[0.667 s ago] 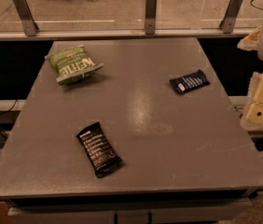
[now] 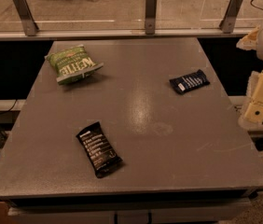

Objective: Pick rxbar blueberry

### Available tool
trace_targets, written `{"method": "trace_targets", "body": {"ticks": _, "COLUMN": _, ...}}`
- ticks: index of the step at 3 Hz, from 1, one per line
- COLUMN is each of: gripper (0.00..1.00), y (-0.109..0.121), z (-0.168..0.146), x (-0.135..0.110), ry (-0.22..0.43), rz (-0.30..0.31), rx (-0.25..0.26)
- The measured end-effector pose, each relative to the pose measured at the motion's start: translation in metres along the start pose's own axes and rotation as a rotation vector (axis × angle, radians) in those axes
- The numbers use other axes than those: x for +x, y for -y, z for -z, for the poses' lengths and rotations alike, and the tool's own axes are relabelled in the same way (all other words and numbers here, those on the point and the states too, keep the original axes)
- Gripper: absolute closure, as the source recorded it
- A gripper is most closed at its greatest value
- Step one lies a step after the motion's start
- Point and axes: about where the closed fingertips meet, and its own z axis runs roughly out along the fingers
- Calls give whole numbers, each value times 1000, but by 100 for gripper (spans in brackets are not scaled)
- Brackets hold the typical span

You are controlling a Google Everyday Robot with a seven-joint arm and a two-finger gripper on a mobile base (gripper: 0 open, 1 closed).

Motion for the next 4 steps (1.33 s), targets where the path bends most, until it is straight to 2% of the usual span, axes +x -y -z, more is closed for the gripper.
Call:
{"method": "trace_targets", "body": {"ticks": 1, "gripper": 0, "y": 14, "z": -25, "x": -6, "ry": 57, "rz": -25, "rx": 3}}
{"method": "trace_targets", "body": {"ticks": 3, "gripper": 0, "y": 83, "z": -133, "x": -26, "ry": 246, "rz": -104, "rx": -11}}
{"method": "trace_targets", "body": {"ticks": 4, "gripper": 0, "y": 111, "z": -173, "x": -33, "ry": 306, "rz": -118, "rx": -4}}
